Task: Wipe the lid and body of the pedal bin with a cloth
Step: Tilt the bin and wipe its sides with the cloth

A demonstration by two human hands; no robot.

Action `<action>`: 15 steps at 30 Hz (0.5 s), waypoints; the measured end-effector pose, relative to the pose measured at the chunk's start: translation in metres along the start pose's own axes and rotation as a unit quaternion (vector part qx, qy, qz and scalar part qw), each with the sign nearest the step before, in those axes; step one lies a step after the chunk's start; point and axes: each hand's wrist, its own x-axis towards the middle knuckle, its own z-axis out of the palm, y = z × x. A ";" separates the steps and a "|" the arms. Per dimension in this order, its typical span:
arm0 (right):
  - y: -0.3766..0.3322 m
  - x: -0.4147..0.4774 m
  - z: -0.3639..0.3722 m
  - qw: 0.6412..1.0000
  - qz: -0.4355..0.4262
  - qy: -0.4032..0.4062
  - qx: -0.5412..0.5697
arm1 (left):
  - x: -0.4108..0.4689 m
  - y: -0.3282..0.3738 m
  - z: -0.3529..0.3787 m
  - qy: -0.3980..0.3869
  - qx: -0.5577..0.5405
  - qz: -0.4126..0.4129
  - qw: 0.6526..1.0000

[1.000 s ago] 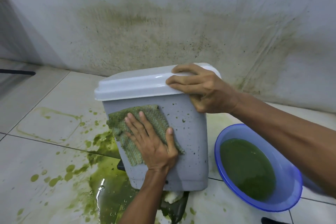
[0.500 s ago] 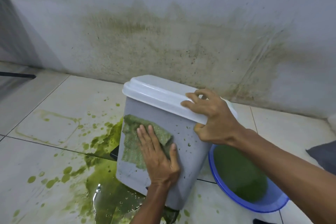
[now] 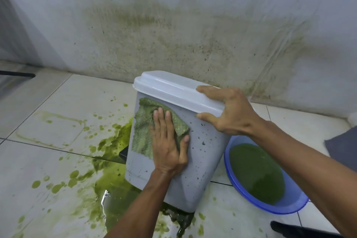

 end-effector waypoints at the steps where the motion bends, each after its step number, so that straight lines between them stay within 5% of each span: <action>1: 0.001 0.001 0.000 1.000 -0.010 -0.003 -0.001 | -0.002 0.003 0.002 0.004 0.003 0.005 1.000; 7: 0.006 0.012 0.003 1.000 0.007 0.018 0.023 | -0.015 -0.001 0.006 -0.037 0.031 0.169 0.984; 12: 0.014 0.021 -0.001 0.998 0.031 -0.048 0.010 | 0.009 -0.014 0.000 0.010 0.058 0.016 0.998; 15: 0.015 0.022 0.001 0.996 0.049 -0.067 0.015 | 0.008 0.012 0.010 0.000 0.040 0.002 0.999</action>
